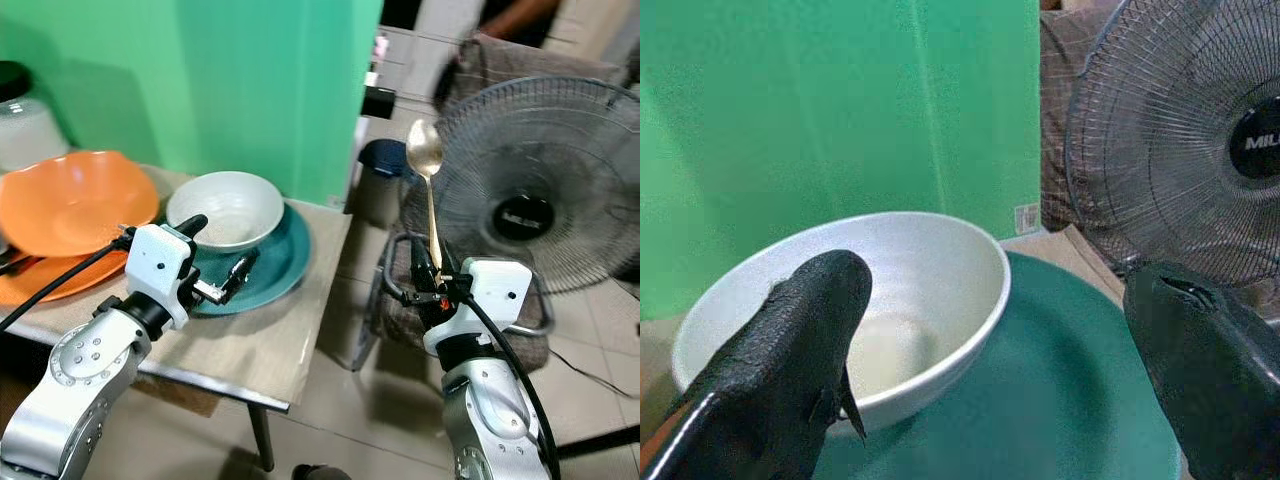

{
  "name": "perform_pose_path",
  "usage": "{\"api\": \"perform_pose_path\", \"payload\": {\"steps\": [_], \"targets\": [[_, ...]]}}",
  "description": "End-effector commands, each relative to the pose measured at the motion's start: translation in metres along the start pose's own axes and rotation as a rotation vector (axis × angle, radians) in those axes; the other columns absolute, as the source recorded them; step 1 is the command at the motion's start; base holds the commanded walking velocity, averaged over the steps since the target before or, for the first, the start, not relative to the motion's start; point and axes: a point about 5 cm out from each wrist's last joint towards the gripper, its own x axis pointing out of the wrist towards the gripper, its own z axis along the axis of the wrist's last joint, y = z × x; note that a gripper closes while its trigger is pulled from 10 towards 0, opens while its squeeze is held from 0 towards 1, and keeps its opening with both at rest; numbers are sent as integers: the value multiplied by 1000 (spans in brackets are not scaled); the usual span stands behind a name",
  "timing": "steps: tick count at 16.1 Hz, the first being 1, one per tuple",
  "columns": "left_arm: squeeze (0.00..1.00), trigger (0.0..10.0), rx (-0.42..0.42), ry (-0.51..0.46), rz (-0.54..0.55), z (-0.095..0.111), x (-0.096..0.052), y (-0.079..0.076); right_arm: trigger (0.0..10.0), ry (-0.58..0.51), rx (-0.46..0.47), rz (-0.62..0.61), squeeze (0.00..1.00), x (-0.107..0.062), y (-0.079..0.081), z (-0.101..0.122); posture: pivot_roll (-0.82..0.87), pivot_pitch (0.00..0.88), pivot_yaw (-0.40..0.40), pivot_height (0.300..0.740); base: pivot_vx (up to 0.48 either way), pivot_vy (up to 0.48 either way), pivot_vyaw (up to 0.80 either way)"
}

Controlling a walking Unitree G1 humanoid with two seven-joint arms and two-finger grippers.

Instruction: Setting the table

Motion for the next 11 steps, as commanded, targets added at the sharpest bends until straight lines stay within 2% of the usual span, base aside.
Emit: {"api": "perform_pose_path", "payload": {"steps": [1, 4, 11], "targets": [[0, 10000, -7, -2, 14, 1, 0, 1, 10000, 3, 5, -17, 0, -2, -3, 1, 58, 0, -51, 740, 0, 0, -800], [0, 10000, -39, -21, 45, 4, 1, 3, 10000, 4, 15, -28, 0, -3, -3, 0, 61, 0, -54, 740, 0, 0, -800], [0, 10000, -27, -10, 78, 3, -4, 8, 10000, 32, 33, -35, 0, -2, -3, -5, 76, 0, -64, 740, 0, 0, -800]]}}
